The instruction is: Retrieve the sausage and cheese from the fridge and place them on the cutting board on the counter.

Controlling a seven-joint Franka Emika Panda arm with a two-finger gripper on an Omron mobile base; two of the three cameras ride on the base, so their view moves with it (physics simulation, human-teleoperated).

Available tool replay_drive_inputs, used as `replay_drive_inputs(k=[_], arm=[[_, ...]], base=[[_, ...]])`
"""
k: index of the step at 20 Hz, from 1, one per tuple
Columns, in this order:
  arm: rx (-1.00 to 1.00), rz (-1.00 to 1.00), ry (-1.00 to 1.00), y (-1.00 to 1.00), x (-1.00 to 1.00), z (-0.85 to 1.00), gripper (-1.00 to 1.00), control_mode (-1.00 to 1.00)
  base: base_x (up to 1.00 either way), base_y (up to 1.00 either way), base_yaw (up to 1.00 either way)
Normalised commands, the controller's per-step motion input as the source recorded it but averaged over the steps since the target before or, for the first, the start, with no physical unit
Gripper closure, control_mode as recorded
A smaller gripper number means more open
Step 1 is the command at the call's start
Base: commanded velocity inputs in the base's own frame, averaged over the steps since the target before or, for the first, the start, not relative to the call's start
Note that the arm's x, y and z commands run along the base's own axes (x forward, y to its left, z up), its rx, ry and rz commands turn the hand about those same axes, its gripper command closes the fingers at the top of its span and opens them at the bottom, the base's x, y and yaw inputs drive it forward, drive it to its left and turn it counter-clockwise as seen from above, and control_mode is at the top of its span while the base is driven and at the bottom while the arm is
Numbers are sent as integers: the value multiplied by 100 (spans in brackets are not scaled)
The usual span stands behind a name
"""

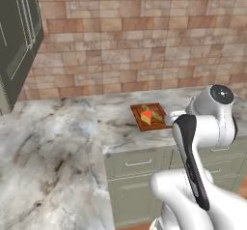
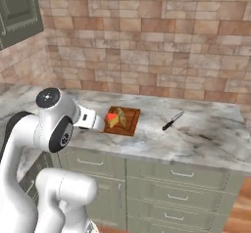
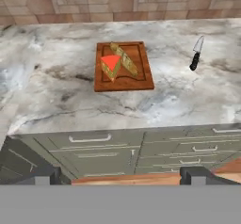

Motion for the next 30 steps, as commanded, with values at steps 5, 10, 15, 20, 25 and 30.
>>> replay_drive_inputs(k=[5,10,15,20,25,30], arm=[[0,0,0,0,0,0,-100,100],[0,0,0,0,0,0,-100,100],[0,0,0,0,0,0,-100,100],[0,0,0,0,0,0,-100,100],[0,0,0,0,0,0,-100,100],[0,0,0,0,0,0,-100,100]], base=[[-32,-24,-46],[2,-1,-85],[0,0,-90],[0,0,-93],[0,0,-93],[0,0,-92]])
